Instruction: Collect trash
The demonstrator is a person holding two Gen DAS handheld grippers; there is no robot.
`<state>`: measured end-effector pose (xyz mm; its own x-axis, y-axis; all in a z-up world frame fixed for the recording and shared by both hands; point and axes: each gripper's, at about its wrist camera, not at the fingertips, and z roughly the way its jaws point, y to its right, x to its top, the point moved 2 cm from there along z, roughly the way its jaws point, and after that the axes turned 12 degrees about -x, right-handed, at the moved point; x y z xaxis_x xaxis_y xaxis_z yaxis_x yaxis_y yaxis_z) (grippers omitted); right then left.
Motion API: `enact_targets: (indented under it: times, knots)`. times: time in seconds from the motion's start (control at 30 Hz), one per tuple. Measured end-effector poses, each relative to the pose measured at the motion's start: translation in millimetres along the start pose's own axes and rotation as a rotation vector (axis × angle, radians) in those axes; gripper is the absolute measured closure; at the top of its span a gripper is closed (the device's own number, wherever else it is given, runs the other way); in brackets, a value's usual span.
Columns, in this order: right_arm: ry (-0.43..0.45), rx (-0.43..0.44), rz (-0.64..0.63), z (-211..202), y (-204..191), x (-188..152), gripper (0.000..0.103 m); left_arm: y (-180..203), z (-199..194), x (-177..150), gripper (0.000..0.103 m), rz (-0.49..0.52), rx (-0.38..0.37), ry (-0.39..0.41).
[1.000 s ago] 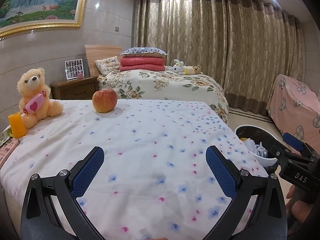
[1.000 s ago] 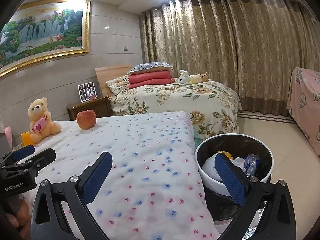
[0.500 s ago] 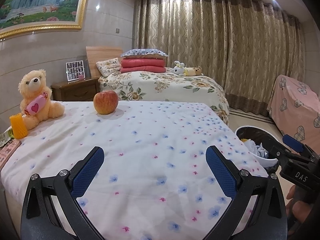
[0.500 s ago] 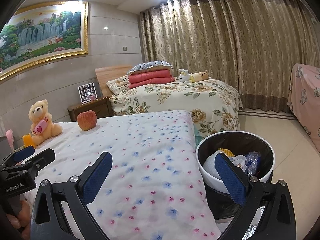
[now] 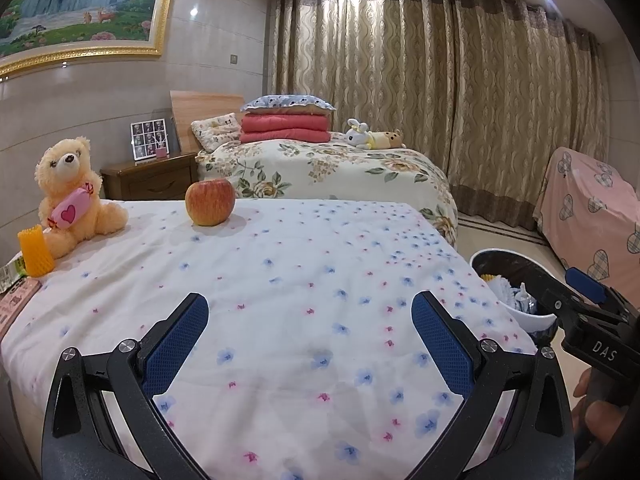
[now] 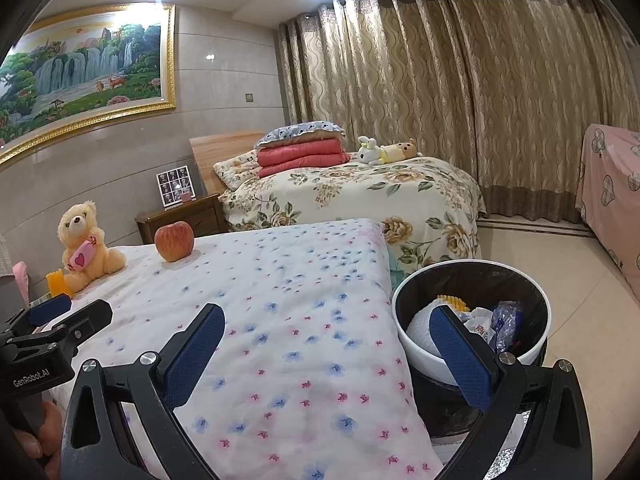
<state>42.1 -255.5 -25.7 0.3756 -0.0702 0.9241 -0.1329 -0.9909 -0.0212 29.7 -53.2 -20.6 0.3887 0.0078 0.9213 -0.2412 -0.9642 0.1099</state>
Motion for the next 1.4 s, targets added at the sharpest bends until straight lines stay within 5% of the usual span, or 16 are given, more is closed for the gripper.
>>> enact_targets:
  times: [1.4]
  knots:
    - [-0.008, 0.000, 0.014, -0.2, 1.6, 0.4, 0.000, 1.5, 2.1, -2.2, 0.000, 0.008, -0.007, -0.016]
